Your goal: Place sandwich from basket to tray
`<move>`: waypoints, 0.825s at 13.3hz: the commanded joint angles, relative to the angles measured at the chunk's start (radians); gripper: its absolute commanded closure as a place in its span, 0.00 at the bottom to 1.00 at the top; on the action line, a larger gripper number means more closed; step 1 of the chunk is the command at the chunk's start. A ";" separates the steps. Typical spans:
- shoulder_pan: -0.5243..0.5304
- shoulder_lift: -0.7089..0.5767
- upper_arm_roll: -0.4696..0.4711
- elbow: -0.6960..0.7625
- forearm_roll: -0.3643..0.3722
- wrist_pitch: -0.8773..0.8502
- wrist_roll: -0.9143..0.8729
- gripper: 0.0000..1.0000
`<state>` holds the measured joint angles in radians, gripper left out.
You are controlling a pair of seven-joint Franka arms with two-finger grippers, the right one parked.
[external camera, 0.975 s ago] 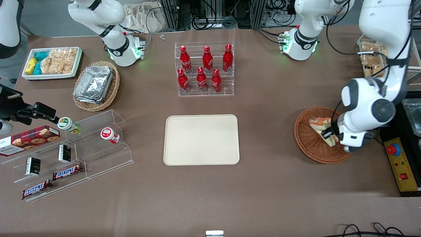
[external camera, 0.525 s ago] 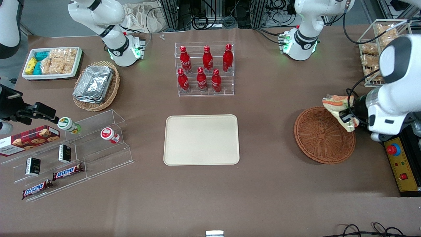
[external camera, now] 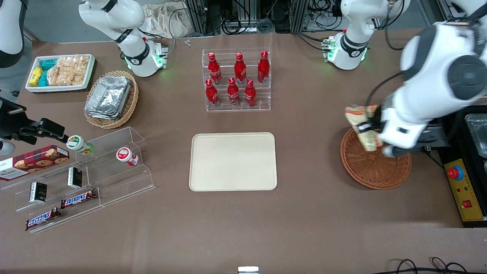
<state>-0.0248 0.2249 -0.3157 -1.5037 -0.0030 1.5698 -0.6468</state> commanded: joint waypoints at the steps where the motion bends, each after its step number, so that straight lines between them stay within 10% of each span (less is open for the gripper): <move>1: -0.073 0.059 -0.049 0.025 0.014 0.053 -0.011 0.94; 11: -0.354 0.419 -0.048 0.033 0.103 0.476 -0.010 0.86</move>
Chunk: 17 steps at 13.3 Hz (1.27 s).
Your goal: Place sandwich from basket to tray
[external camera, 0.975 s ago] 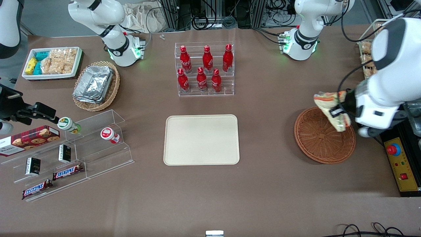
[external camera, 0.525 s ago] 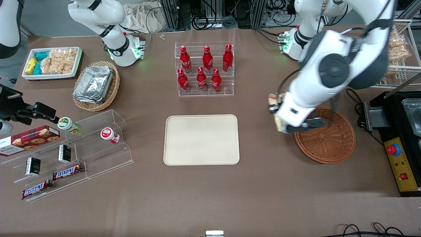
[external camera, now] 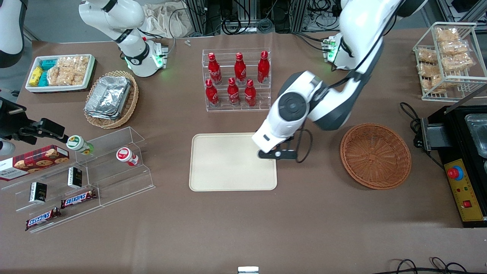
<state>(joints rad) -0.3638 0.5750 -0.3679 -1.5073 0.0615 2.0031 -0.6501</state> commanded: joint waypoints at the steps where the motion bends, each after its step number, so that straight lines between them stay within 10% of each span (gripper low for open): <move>1: -0.015 0.101 0.004 0.033 0.043 0.090 0.000 0.86; 6: -0.027 0.193 0.009 0.032 0.080 0.151 0.014 0.80; 7: -0.027 0.198 0.009 0.032 0.081 0.160 0.012 0.60; 8: -0.027 0.195 0.009 0.032 0.081 0.166 0.006 0.12; 9: -0.024 0.191 0.009 0.036 0.080 0.166 -0.003 0.01; 17: 0.132 -0.096 0.009 0.027 0.069 -0.208 0.053 0.01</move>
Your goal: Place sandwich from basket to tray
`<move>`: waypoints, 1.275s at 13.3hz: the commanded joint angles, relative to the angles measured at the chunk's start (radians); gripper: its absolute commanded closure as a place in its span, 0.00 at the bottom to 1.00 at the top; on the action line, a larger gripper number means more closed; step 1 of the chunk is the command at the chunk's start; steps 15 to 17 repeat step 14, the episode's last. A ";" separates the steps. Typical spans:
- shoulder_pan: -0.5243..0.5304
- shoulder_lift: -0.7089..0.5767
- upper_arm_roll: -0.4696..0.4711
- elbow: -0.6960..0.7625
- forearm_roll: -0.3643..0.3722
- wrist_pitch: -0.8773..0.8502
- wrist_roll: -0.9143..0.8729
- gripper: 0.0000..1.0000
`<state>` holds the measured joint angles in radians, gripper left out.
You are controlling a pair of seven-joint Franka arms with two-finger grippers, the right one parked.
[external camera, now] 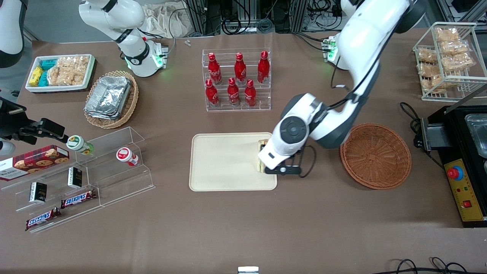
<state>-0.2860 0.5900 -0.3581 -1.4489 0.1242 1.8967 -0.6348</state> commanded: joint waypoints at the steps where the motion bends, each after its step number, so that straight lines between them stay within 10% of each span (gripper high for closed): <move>1: 0.097 -0.155 -0.001 -0.030 0.005 -0.157 0.096 0.01; 8: 0.378 -0.399 0.005 -0.031 0.017 -0.376 0.480 0.01; 17: 0.505 -0.433 0.017 0.005 0.018 -0.421 0.463 0.00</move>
